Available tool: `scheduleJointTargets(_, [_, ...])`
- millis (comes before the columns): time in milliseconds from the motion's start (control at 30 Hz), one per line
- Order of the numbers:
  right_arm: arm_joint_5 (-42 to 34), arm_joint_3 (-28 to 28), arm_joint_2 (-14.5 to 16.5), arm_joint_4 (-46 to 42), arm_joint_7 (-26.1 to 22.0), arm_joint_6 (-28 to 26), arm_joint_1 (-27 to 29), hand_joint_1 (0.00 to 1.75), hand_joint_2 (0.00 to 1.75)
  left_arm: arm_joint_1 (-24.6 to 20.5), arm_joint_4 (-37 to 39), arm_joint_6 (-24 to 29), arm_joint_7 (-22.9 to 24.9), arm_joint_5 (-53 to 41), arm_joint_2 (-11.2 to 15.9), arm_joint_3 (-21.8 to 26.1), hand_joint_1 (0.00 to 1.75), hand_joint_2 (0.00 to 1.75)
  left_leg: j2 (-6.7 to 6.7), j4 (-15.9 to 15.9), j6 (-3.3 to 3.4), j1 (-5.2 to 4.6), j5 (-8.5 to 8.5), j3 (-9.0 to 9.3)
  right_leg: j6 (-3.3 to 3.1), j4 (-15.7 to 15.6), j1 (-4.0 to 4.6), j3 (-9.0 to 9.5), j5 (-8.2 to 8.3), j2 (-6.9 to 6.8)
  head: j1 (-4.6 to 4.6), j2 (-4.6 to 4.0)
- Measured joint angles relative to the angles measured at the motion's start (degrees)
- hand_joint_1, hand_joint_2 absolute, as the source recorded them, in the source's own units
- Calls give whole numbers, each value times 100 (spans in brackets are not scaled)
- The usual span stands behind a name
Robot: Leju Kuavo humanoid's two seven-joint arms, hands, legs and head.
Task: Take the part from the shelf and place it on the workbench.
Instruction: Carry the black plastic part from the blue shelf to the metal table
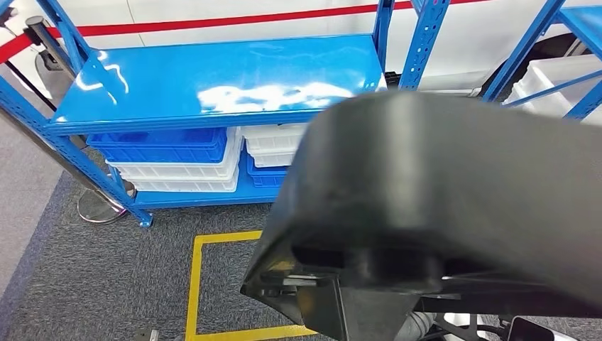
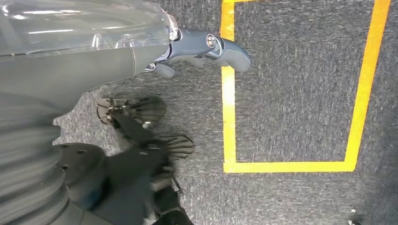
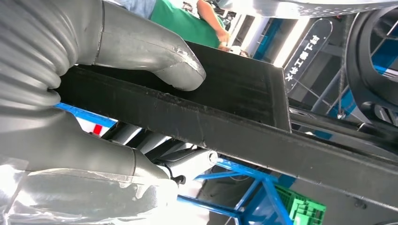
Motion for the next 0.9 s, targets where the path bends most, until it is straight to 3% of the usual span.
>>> scheduleJointTargets(67, [0, 1, 0, -22, 0, -1, 1, 171, 175, -25, 1, 1, -3, 0, 7, -1, 0, 175, -7, -410, 38, -36, -73, 214, 59, -56, -20, -4, 114, -8, -4, 0])
scheduleJointTargets(133, [-3, 1, -3, -31, 1, -1, 12, 171, 175, -26, 1, 3, -4, 1, 6, -2, 0, 175, 15, -531, 66, -27, 65, 192, 115, -118, -31, -14, 192, -5, -8, 0])
scheduleJointTargets(167, [-7, 0, -6, -33, 1, 0, 22, 171, 175, -25, 1, 4, -5, 2, 1, -2, 0, 175, 32, -589, 92, -16, 150, 165, 137, -71, -29, -49, 98, -2, -9, 0])
scheduleJointTargets(200, [-13, 0, -9, -33, 1, 2, 32, 171, 175, -23, 1, 4, -6, 3, -5, -3, 0, 175, 50, -634, 114, -1, 239, 120, 157, 73, -26, -108, -103, 1, -5, 0])
scheduleJointTargets(267, [-23, 0, -18, -34, 1, 7, 51, 171, 175, -19, 1, 4, -9, 8, -15, -3, 0, 175, 66, -627, 148, 4, 365, -34, 191, 678, -35, -273, -688, -1, -2, -1])
scheduleJointTargets(300, [-27, 0, -24, -34, 1, 7, 58, 171, 175, -14, 1, 4, -9, 9, -15, -3, 0, 175, 71, -596, 148, 3, 413, -126, 208, 1027, -39, -340, -871, -2, -1, -1])
scheduleJointTargets(333, [-32, 0, -32, -33, 1, -1, 65, 171, 175, -8, 1, 5, -11, 11, -17, -3, 0, 175, 76, -563, 142, 4, 451, -224, 225, 1294, -44, -361, -909, -3, -1, -1])
scheduleJointTargets(367, [-42, 1, -42, -33, 1, -18, 69, 171, 175, -1, 1, 9, -13, 12, -20, -3, 0, 175, 79, -522, 130, 4, 484, -324, 237, 1405, -49, -314, -796, -5, -1, -1])
scheduleJointTargets(433, [-62, 3, -71, -32, 1, -61, 71, 171, 175, 16, 1, 16, -17, 16, -29, -3, 0, 175, 82, -422, 101, 6, 532, -515, 239, 1116, -56, 30, -429, -10, -2, 0])
scheduleJointTargets(467, [-67, 4, -83, -32, 1, -75, 70, 171, 175, 23, 1, 19, -18, 18, -34, -3, 0, 175, 82, -362, 81, 1, 549, -596, 226, 767, -47, 297, -379, -14, -2, 0])
scheduleJointTargets(533, [-63, 4, -92, -31, 0, -78, 69, 171, 175, 32, 1, 25, -19, 27, -40, -3, 0, 175, 82, -264, 38, -8, 575, -695, 181, 109, -20, 736, -541, -15, -4, 0])
scheduleJointTargets(567, [-56, 4, -93, -31, 0, -75, 70, 171, 175, 34, 1, 29, -19, 37, -42, -3, 0, 175, 82, -240, 12, -8, 598, -721, 156, -68, -5, 832, -646, -14, -5, 0])
scheduleJointTargets(667, [22, 4, -95, -26, 1, -73, 79, 171, 175, 50, 1, 52, -17, 69, -36, -3, 0, 175, 62, -178, -84, 20, 598, -784, 48, -197, -14, 840, -628, -37, -6, 0])
scheduleJointTargets(733, [114, 6, -96, -18, 1, -77, 79, 171, 175, 60, 1, 73, -13, 81, -32, -3, 0, 175, 28, 204, -155, 46, 312, -948, -21, -234, -33, 815, -564, -83, -9, 0])
scheduleJointTargets(800, [191, 19, -98, 15, 2, -80, 73, 171, 175, 73, 1, 86, -8, 101, -35, -3, 0, 175, 13, 923, -217, 83, -75, -1216, -44, -228, -26, 768, -532, -131, -11, -1])
scheduleJointTargets(833, [214, 33, -99, 44, 2, -75, 69, 171, 175, 85, 1, 92, -7, 113, -36, -2, 0, 175, 14, 1207, -238, 101, -173, -1308, -43, -220, -23, 745, -523, -161, -10, -1])
scheduleJointTargets(867, [227, 55, -99, 82, 3, -60, 58, 171, 175, 99, 1, 97, -5, 127, -36, -1, 0, 175, 15, 1308, -252, 115, -163, -1311, -40, -210, -23, 726, -517, -194, -11, -1])
scheduleJointTargets(900, [232, 81, -100, 126, 3, -33, 40, 171, 175, 112, 1, 103, -5, 146, -35, 2, 0, 175, 22, 1182, -260, 126, -47, -1204, -36, -200, -25, 715, -515, -230, -11, 0])
